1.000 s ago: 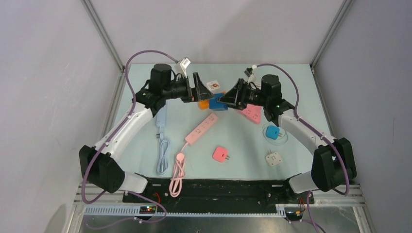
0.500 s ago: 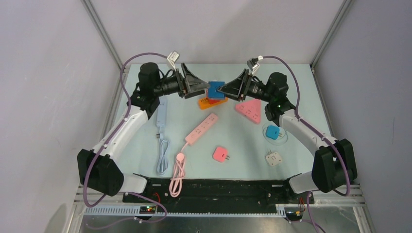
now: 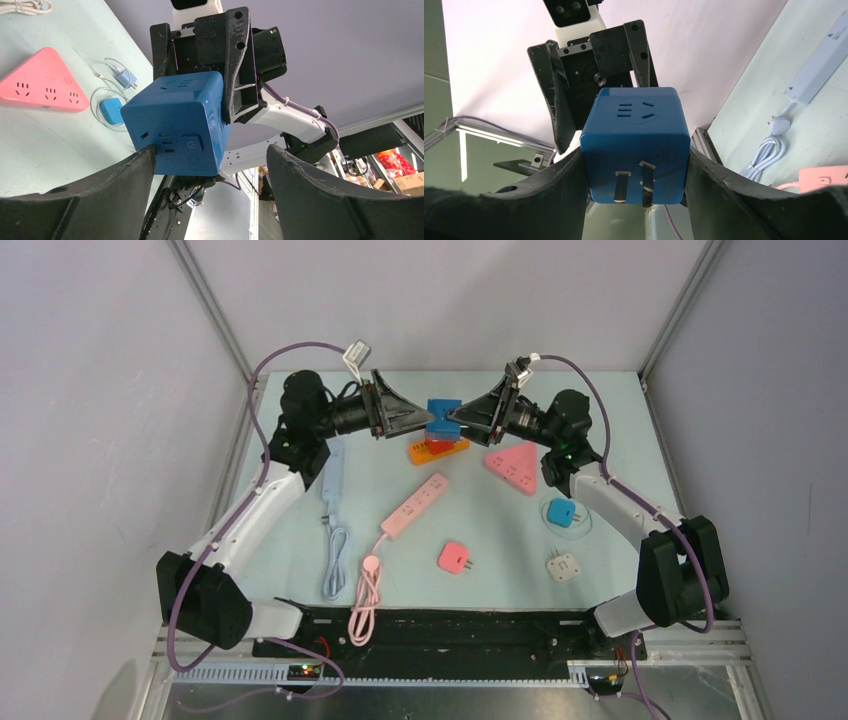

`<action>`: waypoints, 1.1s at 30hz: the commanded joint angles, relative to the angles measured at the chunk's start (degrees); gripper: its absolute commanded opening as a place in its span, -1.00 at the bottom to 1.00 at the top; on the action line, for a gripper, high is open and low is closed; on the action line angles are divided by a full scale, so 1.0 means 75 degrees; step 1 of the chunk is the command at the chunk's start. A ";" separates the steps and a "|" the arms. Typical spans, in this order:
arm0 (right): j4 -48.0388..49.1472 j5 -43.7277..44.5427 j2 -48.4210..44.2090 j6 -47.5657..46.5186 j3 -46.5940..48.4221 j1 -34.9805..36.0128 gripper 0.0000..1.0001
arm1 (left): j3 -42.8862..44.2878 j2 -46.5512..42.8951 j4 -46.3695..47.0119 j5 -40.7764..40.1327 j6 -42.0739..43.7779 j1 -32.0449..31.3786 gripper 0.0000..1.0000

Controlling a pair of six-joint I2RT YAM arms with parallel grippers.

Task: Insert the plug
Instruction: Pick up the plug from the center of the board.

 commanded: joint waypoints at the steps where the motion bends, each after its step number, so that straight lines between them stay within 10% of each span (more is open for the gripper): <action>1: 0.0519 0.0188 -0.0062 0.0313 0.0435 0.0068 -0.42 | 0.0075 -0.0046 0.0345 0.0211 -0.0120 -0.0216 0.61; 33: 0.0347 -0.0172 -0.0237 0.0040 0.0436 0.0129 -0.67 | 0.0428 0.0844 -0.1636 -0.0705 0.1116 -0.0177 0.59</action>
